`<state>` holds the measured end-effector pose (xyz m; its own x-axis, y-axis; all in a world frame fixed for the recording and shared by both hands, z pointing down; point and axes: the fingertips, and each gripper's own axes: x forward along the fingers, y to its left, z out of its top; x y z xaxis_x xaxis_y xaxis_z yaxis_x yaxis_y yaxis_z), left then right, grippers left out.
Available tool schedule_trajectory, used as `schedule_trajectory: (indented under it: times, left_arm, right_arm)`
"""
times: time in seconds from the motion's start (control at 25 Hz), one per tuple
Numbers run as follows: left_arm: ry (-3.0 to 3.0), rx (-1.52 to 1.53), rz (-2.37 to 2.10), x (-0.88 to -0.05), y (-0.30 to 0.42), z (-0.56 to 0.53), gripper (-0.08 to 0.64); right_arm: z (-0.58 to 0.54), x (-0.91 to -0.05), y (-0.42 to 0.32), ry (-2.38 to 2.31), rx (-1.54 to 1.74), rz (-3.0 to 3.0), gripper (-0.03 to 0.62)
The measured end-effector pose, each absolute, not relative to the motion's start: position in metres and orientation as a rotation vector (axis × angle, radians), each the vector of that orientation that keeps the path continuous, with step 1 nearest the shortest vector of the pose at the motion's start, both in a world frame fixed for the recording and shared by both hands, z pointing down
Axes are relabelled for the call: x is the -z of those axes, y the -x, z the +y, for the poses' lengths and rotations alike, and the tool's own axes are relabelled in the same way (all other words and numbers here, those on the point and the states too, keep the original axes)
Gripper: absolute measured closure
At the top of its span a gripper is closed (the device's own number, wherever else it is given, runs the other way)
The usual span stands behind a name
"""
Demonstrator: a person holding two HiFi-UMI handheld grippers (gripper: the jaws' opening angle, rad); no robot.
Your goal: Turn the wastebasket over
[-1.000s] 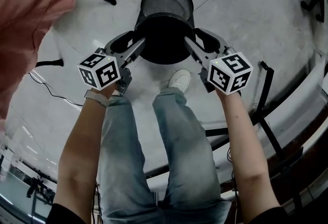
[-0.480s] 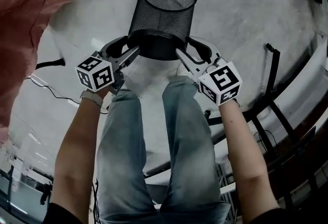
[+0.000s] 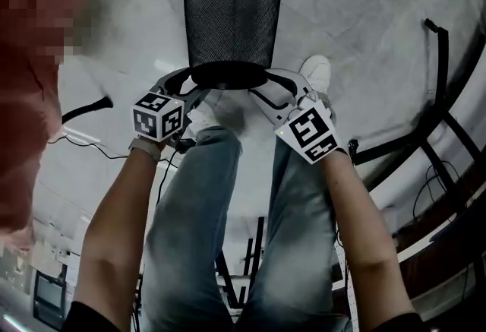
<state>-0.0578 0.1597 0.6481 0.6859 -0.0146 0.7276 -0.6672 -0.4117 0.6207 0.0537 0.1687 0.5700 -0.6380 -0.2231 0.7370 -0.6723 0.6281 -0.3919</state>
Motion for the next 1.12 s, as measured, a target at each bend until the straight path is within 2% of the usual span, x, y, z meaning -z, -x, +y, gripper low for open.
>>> schedule_trajectory:
  times: [0.36, 0.68, 0.88, 1.12]
  left_arm:
    - [-1.869, -0.963, -0.433, -0.696, 0.074, 0.175, 0.308]
    - [-1.58, -0.921, -0.453, -0.651, 0.081, 0.206, 0.311]
    - [-1.487, -0.738, -0.624, -0.595, 0.074, 0.211, 0.311]
    - [-1.366, -0.431, -0.844, -0.545, 0.045, 0.212, 0.311]
  right_arm:
    - [0.186, -0.622, -0.042, -0.687, -0.932, -2.129, 0.414]
    - [0.156, -0.572, -0.066, -0.567, -0.831, -2.101, 0.381]
    - [0.068, -0.525, -0.089, -0.567, -0.752, -2.151, 0.346]
    - [-0.022, -0.533, -0.088, -0.389, -0.682, -2.115, 0.271]
